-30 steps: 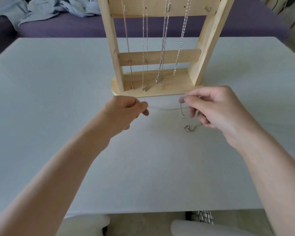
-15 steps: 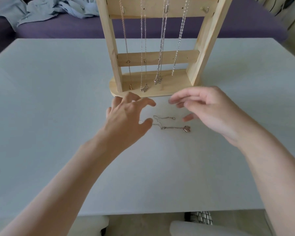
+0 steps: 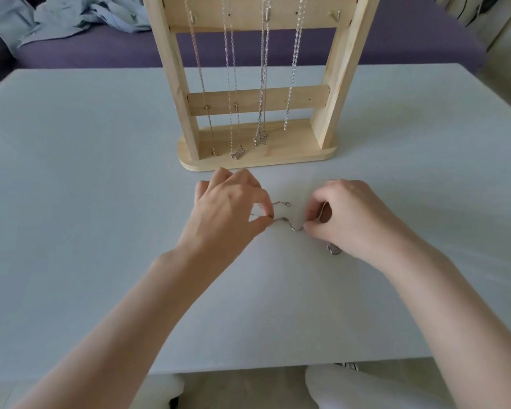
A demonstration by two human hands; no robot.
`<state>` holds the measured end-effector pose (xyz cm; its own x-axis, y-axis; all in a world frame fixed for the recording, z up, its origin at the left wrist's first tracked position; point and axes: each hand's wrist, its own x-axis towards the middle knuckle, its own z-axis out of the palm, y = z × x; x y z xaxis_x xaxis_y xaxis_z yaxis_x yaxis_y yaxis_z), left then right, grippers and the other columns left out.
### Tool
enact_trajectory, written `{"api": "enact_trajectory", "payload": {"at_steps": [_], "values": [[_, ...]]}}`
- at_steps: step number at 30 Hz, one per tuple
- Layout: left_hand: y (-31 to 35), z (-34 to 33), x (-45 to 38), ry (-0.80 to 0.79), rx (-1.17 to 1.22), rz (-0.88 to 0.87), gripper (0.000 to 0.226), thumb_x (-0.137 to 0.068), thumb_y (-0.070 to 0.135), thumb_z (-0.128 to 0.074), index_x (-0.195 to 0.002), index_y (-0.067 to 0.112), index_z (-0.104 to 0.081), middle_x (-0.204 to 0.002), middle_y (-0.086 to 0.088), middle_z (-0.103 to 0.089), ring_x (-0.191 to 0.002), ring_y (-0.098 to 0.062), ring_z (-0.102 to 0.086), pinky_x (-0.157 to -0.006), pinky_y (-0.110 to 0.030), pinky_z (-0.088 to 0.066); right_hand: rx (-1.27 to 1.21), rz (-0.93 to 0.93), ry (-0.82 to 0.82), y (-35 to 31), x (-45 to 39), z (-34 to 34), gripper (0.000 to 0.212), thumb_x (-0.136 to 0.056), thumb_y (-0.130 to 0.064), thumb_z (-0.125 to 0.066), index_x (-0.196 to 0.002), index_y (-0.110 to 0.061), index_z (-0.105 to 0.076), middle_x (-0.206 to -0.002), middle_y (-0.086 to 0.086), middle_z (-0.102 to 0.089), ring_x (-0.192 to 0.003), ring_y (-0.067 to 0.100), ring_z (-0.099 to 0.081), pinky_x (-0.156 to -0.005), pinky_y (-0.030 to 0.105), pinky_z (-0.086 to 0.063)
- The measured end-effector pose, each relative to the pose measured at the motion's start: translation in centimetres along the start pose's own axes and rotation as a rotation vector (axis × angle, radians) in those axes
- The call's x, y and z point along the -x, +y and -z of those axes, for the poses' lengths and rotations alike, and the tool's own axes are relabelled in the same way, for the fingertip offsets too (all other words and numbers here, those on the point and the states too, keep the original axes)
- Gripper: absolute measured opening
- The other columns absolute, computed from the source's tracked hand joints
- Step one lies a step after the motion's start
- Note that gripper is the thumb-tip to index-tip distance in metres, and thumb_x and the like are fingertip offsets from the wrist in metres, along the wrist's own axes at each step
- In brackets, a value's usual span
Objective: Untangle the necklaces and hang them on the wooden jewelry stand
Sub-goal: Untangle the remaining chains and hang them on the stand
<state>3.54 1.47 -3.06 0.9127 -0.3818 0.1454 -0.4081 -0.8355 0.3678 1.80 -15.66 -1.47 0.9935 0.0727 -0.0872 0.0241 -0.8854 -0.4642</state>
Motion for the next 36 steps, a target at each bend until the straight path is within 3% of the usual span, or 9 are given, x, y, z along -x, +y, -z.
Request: {"api": "enact_trajectory", "payload": {"at_steps": [7, 11, 14, 16, 18, 20, 24, 31, 36], "values": [[0.1, -0.1, 0.1, 0.016, -0.011, -0.011, 0.006, -0.086, 0.029, -0.065, -0.089, 0.026, -0.069, -0.103, 0.014, -0.051, -0.103, -0.011, -0.037, -0.078, -0.021, -0.012, -0.058, 0.076, 0.088, -1.2, -0.1, -0.7, 0.012, -0.082, -0.011, -0.065, -0.086, -0.014, -0.075, -0.083, 0.001, -0.067, -0.081, 0.020, -0.061, -0.073, 0.027, -0.044], [0.0, -0.2, 0.0, 0.002, 0.009, -0.012, 0.007, -0.087, 0.028, -0.064, -0.092, 0.027, -0.068, -0.105, 0.011, -0.053, -0.101, -0.010, -0.036, -0.078, -0.021, -0.013, 0.007, 0.125, 0.111, -1.5, -0.5, -1.6, 0.013, -0.080, -0.005, -0.061, -0.080, -0.009, -0.073, -0.084, 0.007, -0.067, -0.080, 0.026, -0.061, -0.074, 0.036, -0.048], [-0.1, 0.0, 0.1, 0.009, 0.010, -0.005, 0.006, -0.086, 0.028, -0.064, -0.092, 0.028, -0.067, -0.101, 0.012, -0.052, -0.094, -0.007, -0.035, -0.078, -0.021, -0.015, 0.067, 0.180, 0.116, -1.7, -0.6, -2.1, 0.009, -0.081, -0.008, -0.059, -0.077, -0.012, -0.066, -0.083, -0.001, -0.058, -0.080, 0.017, -0.051, -0.072, 0.034, -0.046], [0.0, 0.4, 0.1, 0.039, 0.109, 0.054, 0.002, -0.085, 0.027, -0.065, -0.086, 0.027, -0.066, -0.090, 0.013, -0.054, -0.086, -0.007, -0.047, -0.077, -0.023, -0.025, 0.086, 0.189, 0.118, -1.8, -0.6, -2.2, 0.006, -0.080, -0.011, -0.059, -0.076, -0.015, -0.061, -0.081, -0.003, -0.053, -0.078, 0.014, -0.046, -0.070, 0.032, -0.045], [0.2, 1.1, 0.1, 0.020, 0.349, 0.184, 0.010, -0.082, 0.024, -0.068, -0.074, 0.027, -0.064, -0.073, 0.015, -0.060, -0.068, -0.001, -0.055, -0.065, -0.018, -0.040, 0.003, 0.167, 0.140, -1.8, -0.6, -2.0, 0.005, -0.077, -0.012, -0.062, -0.073, -0.014, -0.060, -0.076, -0.003, -0.054, -0.073, 0.016, -0.050, -0.066, 0.030, -0.045], [0.6, 1.7, 0.2, -0.054, 0.585, 0.305, 0.013, -0.080, 0.023, -0.070, -0.068, 0.026, -0.066, -0.061, 0.014, -0.061, -0.056, 0.000, -0.054, -0.055, -0.012, -0.041, -0.160, 0.126, 0.183, -1.9, -0.7, -1.3, 0.010, -0.073, -0.015, -0.067, -0.068, -0.019, -0.060, -0.067, -0.009, -0.054, -0.064, 0.008, -0.051, -0.056, 0.018, -0.040], [0.8, 2.5, 0.2, -0.161, 0.866, 0.463, 0.009, -0.083, 0.020, -0.069, -0.075, 0.017, -0.072, -0.058, 0.012, -0.063, -0.058, 0.002, -0.056, -0.059, -0.011, -0.048, -0.308, 0.161, 0.232, -2.2, -0.6, -0.8, 0.015, -0.070, -0.012, -0.069, -0.064, -0.022, -0.059, -0.060, -0.013, -0.054, -0.062, -0.003, -0.051, -0.057, 0.010, -0.039], [0.6, 2.8, 0.1, -0.167, 0.878, 0.481, 0.010, -0.081, 0.023, -0.068, -0.076, 0.017, -0.073, -0.059, 0.014, -0.064, -0.061, 0.003, -0.056, -0.061, -0.011, -0.048, -0.314, 0.311, 0.277, -2.0, -0.6, -1.0, 0.012, -0.068, -0.014, -0.066, -0.066, -0.021, -0.056, -0.064, -0.014, -0.052, -0.064, -0.002, -0.050, -0.058, 0.007, -0.037], [0.7, 2.9, -0.1, -0.155, 0.879, 0.481, 0.011, -0.080, 0.020, -0.067, -0.072, 0.016, -0.073, -0.057, 0.013, -0.063, -0.061, 0.002, -0.055, -0.060, -0.010, -0.048, -0.339, 0.311, 0.252, -2.1, -0.6, -0.8, 0.020, -0.071, -0.006, -0.069, -0.066, -0.021, -0.056, -0.065, -0.013, -0.054, -0.067, 0.003, -0.051, -0.060, 0.009, -0.039]]}}
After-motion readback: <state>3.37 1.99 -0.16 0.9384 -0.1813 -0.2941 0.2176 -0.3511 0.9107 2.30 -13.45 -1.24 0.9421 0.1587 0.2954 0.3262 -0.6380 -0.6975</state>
